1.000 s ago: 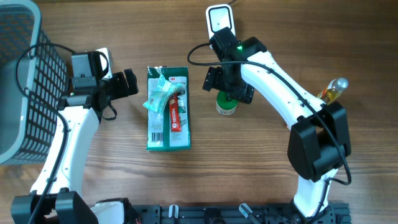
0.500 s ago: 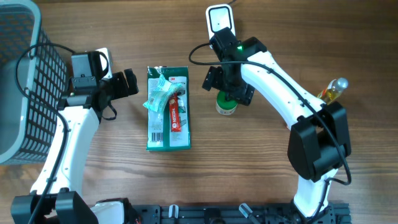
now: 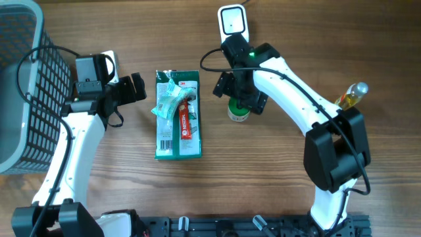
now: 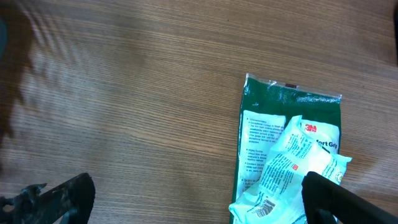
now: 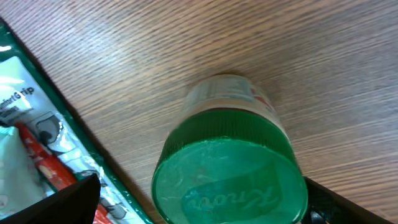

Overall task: Scan the item barcode
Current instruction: 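Lower the right gripper and grasp the green-capped jar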

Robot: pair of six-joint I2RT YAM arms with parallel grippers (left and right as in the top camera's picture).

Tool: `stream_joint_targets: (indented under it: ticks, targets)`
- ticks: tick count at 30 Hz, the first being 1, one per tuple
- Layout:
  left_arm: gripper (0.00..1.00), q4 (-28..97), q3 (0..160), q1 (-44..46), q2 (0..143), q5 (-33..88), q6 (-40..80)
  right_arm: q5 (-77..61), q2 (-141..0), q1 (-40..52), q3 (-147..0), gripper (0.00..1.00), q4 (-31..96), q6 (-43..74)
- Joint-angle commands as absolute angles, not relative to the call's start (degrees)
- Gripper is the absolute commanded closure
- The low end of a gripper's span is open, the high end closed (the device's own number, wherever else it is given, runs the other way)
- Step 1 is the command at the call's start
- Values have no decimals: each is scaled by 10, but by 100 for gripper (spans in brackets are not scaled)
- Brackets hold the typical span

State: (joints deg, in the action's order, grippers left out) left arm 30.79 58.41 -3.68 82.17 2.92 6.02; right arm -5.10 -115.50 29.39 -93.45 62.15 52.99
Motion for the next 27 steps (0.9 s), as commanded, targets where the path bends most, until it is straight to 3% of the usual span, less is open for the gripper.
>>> stream_joint_targets:
  ticks: [1, 11, 21, 23, 25, 27]
  targets:
    - [0, 307, 593, -35, 813, 32, 47, -35, -1159, 305, -930, 0, 618, 573]
    - [0, 307, 593, -35, 813, 32, 47, -22, -1159, 306, -889, 3, 590, 603]
    - [0, 307, 593, -35, 813, 32, 47, 6, -1159, 305, -886, 34, 570, 367]
    - [0, 306, 593, -35, 813, 32, 47, 10, -1159, 305, -886, 40, 563, 274]
    - [0, 307, 593, -35, 813, 32, 47, 57, -1159, 303, -896, 38, 568, 230]
    - [0, 307, 593, -35, 813, 32, 47, 81, -1159, 303, -922, 18, 576, 225]
